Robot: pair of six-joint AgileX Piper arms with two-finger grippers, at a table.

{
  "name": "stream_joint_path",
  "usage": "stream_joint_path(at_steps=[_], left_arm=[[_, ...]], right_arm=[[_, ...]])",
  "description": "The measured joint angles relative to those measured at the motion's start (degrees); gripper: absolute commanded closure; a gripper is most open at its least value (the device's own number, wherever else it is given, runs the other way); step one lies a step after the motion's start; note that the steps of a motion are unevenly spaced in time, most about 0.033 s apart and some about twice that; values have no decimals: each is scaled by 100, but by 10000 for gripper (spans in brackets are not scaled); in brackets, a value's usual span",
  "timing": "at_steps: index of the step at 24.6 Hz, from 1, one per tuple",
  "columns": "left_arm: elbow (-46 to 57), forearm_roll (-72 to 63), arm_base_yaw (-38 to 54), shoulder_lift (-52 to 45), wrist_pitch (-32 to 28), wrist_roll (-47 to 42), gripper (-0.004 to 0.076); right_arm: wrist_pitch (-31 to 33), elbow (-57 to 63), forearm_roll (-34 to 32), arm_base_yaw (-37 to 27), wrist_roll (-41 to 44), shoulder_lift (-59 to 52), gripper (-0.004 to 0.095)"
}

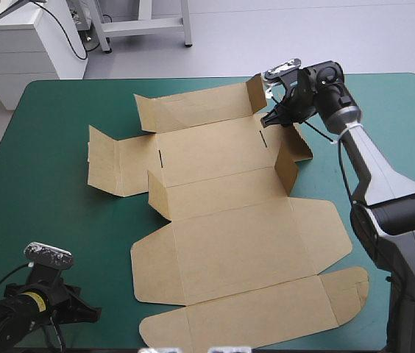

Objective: Fold the box

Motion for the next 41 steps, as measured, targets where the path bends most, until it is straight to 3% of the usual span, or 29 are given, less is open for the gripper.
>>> stream_joint_path(at_steps=[8, 22, 24, 30, 31, 41], left_arm=[[0, 0, 0, 0, 0, 0, 731], [0, 0, 0, 0, 0, 0, 731], [0, 0, 0, 0, 0, 0, 731], [0, 0, 0, 0, 0, 0, 731], [0, 0, 0, 0, 0, 0, 731], [0, -6, 0, 0, 0, 79, 731]], right_arm=[[298, -611, -290, 25, 362, 774, 348], [245, -643, -779, 27, 468, 887, 357], [230, -647, -802, 27, 484, 1053, 418], [116, -654, -948, 27, 544, 1105, 880], [103, -654, -956, 27, 544, 1105, 915], [79, -659, -1137, 21, 199, 1105, 929]])
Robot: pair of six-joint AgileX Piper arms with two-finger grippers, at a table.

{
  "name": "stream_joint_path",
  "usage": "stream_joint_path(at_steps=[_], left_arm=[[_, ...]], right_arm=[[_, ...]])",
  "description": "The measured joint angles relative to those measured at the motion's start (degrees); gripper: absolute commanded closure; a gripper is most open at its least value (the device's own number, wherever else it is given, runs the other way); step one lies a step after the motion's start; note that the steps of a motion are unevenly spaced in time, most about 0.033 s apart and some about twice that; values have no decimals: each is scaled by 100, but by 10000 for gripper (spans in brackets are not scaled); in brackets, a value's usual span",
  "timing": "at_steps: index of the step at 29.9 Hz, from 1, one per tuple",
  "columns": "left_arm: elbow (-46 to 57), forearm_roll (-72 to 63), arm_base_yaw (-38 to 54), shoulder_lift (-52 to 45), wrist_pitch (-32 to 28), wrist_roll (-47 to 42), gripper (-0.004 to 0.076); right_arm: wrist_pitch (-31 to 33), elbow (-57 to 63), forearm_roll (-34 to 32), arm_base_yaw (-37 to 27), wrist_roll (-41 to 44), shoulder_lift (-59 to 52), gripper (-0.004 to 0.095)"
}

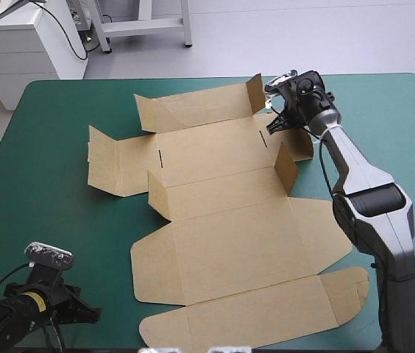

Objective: Fold the box

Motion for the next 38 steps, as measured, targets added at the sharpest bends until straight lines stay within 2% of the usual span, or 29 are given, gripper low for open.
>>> stream_joint_path(at_steps=[4, 11, 21, 30, 38], left_arm=[[0, 0, 0, 0, 0, 1, 731], [0, 0, 0, 0, 0, 6, 731], [0, 0, 0, 0, 0, 6, 731], [0, 0, 0, 0, 0, 6, 731], [0, 6, 0, 0, 0, 6, 731]], right_arm=[[-1, -47, 179, 0, -581, 0, 929], [-5, -667, 870, 0, -1486, 0, 929], [279, -1616, 2008, 51, -3640, 0, 929], [660, -1665, 2191, 502, -4823, 0, 929], [701, -1665, 2270, 848, -5293, 0, 929]])
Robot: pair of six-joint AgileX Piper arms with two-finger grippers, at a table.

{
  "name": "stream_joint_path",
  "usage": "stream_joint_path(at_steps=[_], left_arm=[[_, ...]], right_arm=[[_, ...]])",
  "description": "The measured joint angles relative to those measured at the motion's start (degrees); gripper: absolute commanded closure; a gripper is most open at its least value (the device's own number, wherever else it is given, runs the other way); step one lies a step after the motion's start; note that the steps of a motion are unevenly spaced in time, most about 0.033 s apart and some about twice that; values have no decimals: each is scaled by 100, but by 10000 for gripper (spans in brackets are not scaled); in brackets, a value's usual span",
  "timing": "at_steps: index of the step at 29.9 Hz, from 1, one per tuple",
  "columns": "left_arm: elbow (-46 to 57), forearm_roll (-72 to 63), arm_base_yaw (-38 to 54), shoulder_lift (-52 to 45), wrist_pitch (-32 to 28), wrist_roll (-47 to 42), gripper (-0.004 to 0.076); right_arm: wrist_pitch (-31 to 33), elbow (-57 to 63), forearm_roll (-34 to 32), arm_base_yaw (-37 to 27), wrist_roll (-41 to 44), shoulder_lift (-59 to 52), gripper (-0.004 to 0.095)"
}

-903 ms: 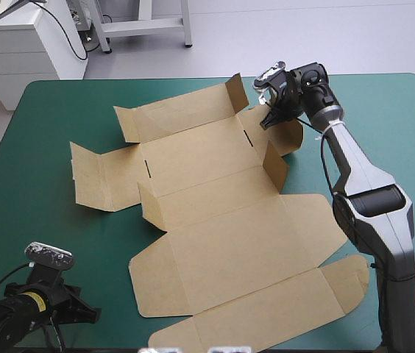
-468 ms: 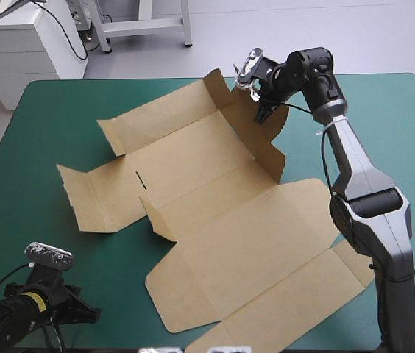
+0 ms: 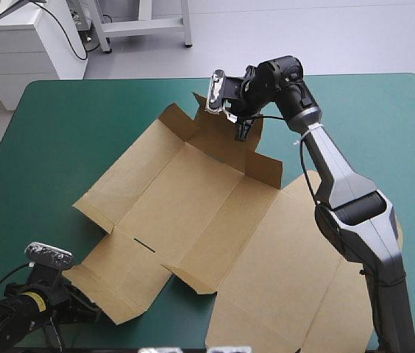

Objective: Fold the box

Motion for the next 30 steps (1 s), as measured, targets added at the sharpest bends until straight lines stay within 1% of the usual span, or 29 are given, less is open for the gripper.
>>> stream_joint_path(at_steps=[4, 13, 20, 25, 30], left_arm=[[0, 0, 0, 0, 0, 0, 731], [0, 0, 0, 0, 0, 0, 731], [0, 0, 0, 0, 0, 0, 731], [0, 0, 0, 0, 0, 0, 731], [0, 0, 0, 0, 0, 0, 731]], right_arm=[[0, 0, -12, 124, -82, -11, 929], [-182, -5, -51, 734, -768, -23, 929], [-341, -5, -95, 1184, -1474, -23, 929], [-493, -5, -25, 1331, -1763, -23, 929], [-510, -5, -14, 1371, -1824, -23, 929]])
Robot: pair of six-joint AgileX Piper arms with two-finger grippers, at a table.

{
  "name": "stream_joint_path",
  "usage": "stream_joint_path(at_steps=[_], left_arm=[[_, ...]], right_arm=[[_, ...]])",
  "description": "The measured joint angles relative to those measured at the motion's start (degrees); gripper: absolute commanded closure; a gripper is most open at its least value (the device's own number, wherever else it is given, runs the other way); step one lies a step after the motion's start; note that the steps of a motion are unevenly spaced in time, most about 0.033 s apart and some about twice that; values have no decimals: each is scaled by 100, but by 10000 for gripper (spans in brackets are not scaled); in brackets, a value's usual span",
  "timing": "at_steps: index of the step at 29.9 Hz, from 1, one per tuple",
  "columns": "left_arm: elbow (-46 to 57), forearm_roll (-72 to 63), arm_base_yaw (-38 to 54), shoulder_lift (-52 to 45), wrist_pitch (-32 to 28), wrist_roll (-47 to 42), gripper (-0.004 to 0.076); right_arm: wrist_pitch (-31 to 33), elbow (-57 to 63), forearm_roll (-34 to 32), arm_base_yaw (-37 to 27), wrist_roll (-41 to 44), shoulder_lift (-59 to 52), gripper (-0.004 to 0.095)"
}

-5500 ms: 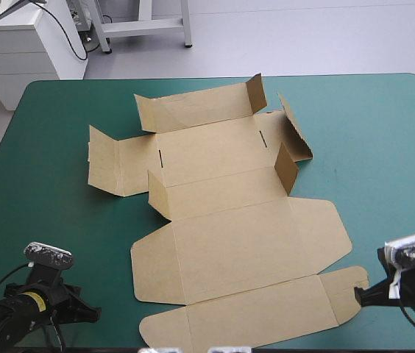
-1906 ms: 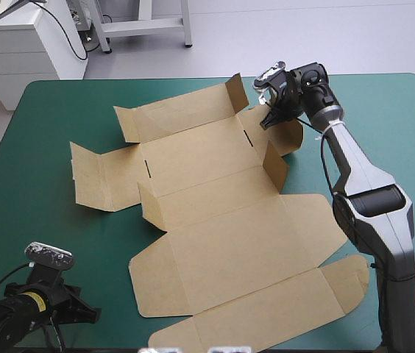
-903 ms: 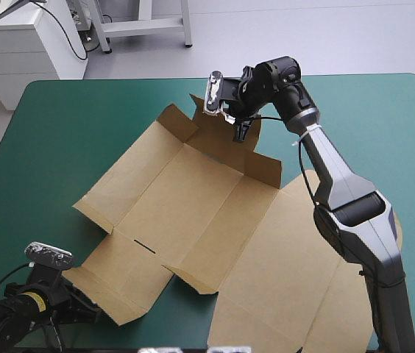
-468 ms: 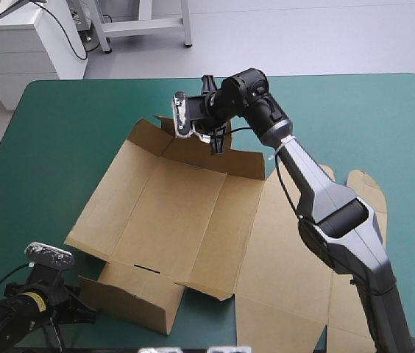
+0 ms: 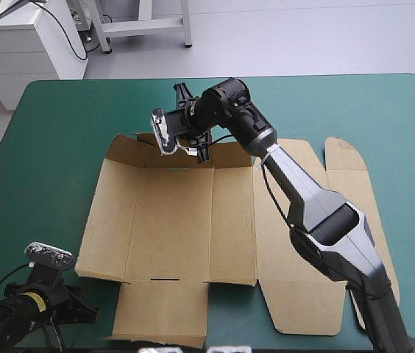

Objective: Fold the box

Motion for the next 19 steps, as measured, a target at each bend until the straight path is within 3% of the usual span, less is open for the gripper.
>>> stream_joint_path(at_steps=[12, 19], left_arm=[[0, 0, 0, 0, 0, 0, 731], [0, 0, 0, 0, 0, 0, 731]], right_arm=[[-385, 0, 134, 103, -248, 163, 929], [-508, 0, 72, 111, 111, 216, 908]])
